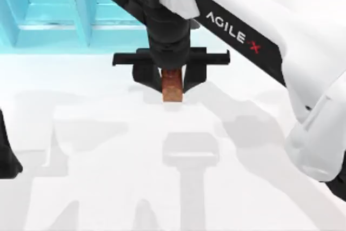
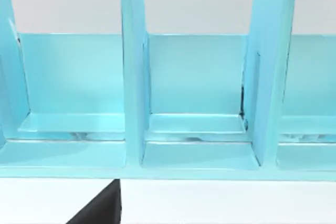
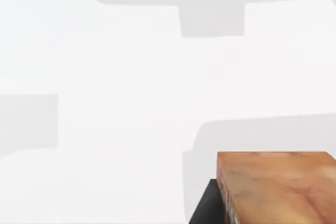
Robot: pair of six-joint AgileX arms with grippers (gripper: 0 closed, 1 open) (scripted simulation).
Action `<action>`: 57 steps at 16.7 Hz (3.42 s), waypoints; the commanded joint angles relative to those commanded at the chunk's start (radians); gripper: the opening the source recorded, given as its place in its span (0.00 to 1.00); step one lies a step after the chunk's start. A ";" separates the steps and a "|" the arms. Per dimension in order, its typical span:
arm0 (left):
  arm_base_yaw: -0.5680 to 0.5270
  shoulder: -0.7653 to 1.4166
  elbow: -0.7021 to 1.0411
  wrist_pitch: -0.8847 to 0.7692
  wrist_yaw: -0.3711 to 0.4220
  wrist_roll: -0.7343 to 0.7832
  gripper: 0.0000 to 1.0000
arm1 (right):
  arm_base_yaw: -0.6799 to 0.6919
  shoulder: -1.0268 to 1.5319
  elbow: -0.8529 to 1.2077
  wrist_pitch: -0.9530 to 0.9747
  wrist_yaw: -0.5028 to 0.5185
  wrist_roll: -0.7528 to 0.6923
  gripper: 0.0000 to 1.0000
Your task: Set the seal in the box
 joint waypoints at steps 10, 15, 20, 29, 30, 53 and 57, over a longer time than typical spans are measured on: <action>0.000 0.000 0.000 0.000 0.000 0.000 1.00 | -0.887 -0.504 -0.806 0.209 -0.132 -0.814 0.00; 0.000 0.000 0.000 0.000 0.000 0.000 1.00 | -1.169 -0.797 -1.141 0.366 -0.176 -1.186 0.00; 0.000 0.000 0.000 0.000 0.000 0.000 1.00 | -1.240 -0.918 -1.245 0.448 -0.198 -1.299 0.00; 0.000 0.000 0.000 0.000 0.000 0.000 1.00 | -1.231 -0.894 -1.313 0.537 -0.194 -1.291 0.00; 0.000 0.000 0.000 0.000 0.000 0.000 1.00 | -1.230 -0.887 -1.336 0.570 -0.193 -1.289 0.00; 0.000 0.000 0.000 0.000 0.000 0.000 1.00 | -1.224 -0.855 -1.431 0.698 -0.195 -1.282 1.00; 0.000 0.000 0.000 0.000 0.000 0.000 1.00 | -1.224 -0.855 -1.431 0.698 -0.195 -1.282 1.00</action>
